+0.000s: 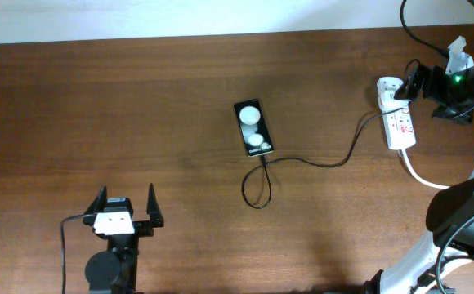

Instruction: Plug charger to phone and switch on socket

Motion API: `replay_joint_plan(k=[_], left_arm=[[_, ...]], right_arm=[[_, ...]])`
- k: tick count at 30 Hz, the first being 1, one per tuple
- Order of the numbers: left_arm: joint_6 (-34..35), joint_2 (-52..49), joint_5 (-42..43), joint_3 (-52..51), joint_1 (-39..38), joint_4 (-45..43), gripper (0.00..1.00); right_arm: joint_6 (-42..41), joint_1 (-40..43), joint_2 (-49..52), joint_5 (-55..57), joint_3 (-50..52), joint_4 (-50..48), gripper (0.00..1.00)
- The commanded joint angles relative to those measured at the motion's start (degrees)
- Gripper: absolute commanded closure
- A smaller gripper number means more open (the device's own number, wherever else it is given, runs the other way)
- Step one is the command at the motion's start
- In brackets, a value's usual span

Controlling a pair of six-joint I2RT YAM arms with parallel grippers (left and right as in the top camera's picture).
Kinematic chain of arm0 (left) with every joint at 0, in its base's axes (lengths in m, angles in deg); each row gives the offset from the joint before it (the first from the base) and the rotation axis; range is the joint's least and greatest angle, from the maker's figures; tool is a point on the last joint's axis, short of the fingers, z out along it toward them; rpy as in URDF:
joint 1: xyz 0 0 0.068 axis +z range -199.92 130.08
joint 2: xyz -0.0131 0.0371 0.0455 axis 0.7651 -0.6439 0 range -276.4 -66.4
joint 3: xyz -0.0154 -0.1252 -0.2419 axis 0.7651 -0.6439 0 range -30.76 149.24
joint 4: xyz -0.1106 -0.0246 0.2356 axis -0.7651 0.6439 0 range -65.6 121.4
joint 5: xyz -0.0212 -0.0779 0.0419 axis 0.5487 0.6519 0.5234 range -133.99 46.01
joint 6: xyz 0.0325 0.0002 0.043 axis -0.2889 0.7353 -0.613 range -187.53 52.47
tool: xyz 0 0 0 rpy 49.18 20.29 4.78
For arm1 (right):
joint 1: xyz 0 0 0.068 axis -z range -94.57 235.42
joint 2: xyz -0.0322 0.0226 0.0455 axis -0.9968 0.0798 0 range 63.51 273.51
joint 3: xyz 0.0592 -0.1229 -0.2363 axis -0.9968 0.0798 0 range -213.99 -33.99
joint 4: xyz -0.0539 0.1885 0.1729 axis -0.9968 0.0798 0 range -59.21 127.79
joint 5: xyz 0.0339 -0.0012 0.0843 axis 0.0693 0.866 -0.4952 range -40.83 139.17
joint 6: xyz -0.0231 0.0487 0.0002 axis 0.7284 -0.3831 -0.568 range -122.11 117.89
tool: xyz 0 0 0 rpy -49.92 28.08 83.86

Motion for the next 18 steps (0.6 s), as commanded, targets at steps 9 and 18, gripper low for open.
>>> replay_joint_plan(k=[9, 18], left_arm=[[-0.6, 0.5, 3.5, -0.2, 3.9, 0.6, 0.01], [-0.6, 0.5, 3.3, -0.2, 3.9, 0.5, 0.01]], right_arm=[[-0.3, -0.3, -1.5, 0.5, -0.5, 0.0, 0.01], [-0.3, -0.3, -1.5, 0.5, -0.5, 0.0, 0.01]])
